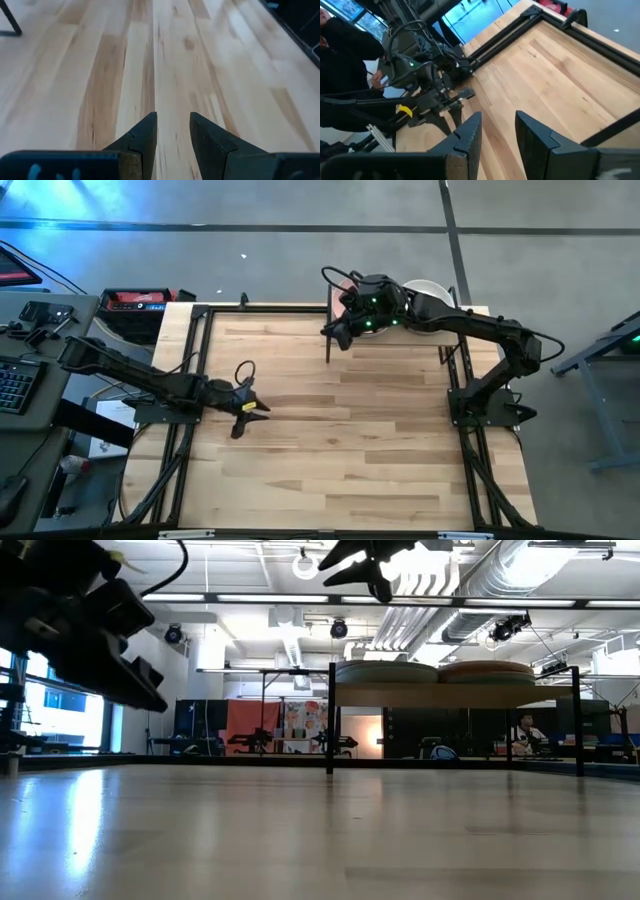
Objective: Place and stack plates onto a shelf
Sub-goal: Return to Home Position
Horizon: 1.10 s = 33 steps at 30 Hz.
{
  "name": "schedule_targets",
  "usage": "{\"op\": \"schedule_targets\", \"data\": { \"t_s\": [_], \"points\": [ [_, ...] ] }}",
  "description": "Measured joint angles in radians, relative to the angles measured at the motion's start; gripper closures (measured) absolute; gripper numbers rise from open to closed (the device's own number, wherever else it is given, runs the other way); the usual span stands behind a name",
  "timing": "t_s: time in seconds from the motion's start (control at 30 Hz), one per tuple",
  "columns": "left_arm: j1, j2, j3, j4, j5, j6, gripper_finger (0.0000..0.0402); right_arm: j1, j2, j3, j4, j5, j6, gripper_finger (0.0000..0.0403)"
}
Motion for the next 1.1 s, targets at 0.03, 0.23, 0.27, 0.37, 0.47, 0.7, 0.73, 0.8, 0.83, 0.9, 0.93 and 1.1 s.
{"op": "schedule_targets", "data": {
  "t_s": [0.03,0.23,0.27,0.37,0.47,0.7,0.73,0.8,0.83,0.9,0.93,1.1],
  "points": [
    [-0.004,-0.004,-0.009,-0.001,-0.001,-0.001,0.0296,0.000,0.000,0.000,-0.006,0.000,0.000,0.0303],
    [-0.018,-0.036,-0.038,0.005,-0.001,0.000,0.0296,0.001,0.000,0.000,-0.056,-0.001,0.000,0.0303],
    [-0.018,-0.044,-0.044,0.003,-0.001,0.000,0.0296,0.001,0.000,0.000,-0.075,-0.001,0.001,0.0303],
    [-0.018,-0.064,-0.063,0.000,-0.009,-0.001,0.0296,-0.002,0.000,0.000,-0.136,-0.002,0.037,0.0303],
    [-0.018,-0.089,-0.073,0.002,-0.010,0.000,0.0296,0.004,0.000,0.000,-0.154,-0.001,0.013,0.0303],
    [-0.015,-0.111,-0.073,0.007,-0.016,0.010,0.0296,0.035,-0.058,-0.001,-0.136,0.000,-0.091,0.0303],
    [-0.015,-0.111,-0.073,0.007,-0.016,0.005,0.0296,0.035,-0.076,-0.001,-0.131,0.000,-0.105,0.0303],
    [-0.015,-0.116,-0.074,0.006,-0.016,-0.001,0.0296,0.034,-0.122,-0.001,-0.126,0.001,-0.134,0.0303],
    [-0.015,-0.116,-0.074,0.008,-0.016,-0.003,0.0296,0.032,-0.150,-0.001,-0.124,0.003,-0.148,0.0303],
    [-0.015,-0.115,-0.074,0.006,-0.017,-0.009,0.0296,0.031,-0.215,-0.011,-0.121,0.005,-0.182,0.0303],
    [-0.015,-0.116,-0.074,0.006,-0.018,-0.011,0.0296,0.031,-0.251,-0.021,-0.123,0.013,-0.199,0.0303],
    [-0.015,-0.115,-0.074,0.003,-0.048,-0.058,0.0296,0.031,-0.483,-0.140,-0.123,0.134,-0.237,0.0303]
  ]
}}
